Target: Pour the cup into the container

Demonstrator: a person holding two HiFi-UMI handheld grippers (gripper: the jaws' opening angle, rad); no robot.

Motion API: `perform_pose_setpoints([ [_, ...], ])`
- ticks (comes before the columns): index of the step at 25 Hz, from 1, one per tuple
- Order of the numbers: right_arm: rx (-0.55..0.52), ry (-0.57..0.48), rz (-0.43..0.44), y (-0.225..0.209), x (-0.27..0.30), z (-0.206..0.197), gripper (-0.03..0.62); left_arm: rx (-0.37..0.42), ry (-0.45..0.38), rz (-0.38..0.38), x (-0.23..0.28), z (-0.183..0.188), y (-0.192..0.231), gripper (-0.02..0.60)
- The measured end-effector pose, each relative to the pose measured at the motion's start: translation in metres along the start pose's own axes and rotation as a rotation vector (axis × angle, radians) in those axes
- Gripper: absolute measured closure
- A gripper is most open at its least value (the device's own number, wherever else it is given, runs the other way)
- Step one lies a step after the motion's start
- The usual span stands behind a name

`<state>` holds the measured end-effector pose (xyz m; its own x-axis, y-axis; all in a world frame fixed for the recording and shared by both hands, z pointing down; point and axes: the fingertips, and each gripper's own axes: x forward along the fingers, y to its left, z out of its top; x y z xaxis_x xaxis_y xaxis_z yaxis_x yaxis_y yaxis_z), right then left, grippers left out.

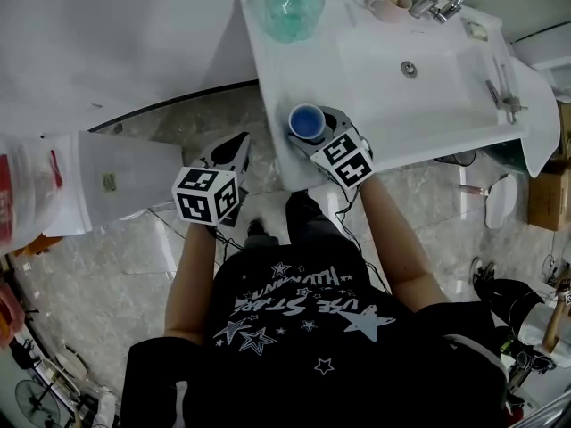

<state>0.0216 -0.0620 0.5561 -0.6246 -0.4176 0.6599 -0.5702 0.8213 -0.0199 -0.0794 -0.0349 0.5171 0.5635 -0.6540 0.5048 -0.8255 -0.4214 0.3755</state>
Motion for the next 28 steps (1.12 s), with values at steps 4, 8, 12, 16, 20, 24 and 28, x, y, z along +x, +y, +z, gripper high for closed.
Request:
perform_pose_setpoints([
  [4,0.001,0.004,-0.031,-0.003,-0.001,0.0,0.301,0.001,-0.003,-0.002,-0.002,0.001,0.0,0.572],
  [8,-0.002,0.006,-0.035,-0.003,-0.001,-0.001,0.292,0.0,-0.005,-0.003,-0.004,0.001,0.001,0.572],
  [12,-0.002,0.008,-0.042,-0.005,0.0,-0.002,0.286,-0.004,-0.005,-0.005,-0.005,-0.001,0.001,0.572],
  [16,0.008,0.007,-0.048,-0.005,-0.004,-0.002,0.251,-0.003,-0.013,-0.006,-0.008,-0.001,0.001,0.572],
  [20,0.015,0.017,-0.067,-0.004,-0.011,-0.001,0.235,-0.002,-0.025,-0.01,-0.015,0.001,0.001,0.572],
  [24,0.028,0.027,-0.101,-0.002,-0.024,-0.003,0.233,0.0,-0.038,-0.017,-0.025,-0.001,-0.002,0.572],
  [28,0.044,0.012,-0.149,0.001,-0.041,-0.004,0.237,0.003,-0.055,-0.029,-0.039,-0.004,-0.007,0.572],
])
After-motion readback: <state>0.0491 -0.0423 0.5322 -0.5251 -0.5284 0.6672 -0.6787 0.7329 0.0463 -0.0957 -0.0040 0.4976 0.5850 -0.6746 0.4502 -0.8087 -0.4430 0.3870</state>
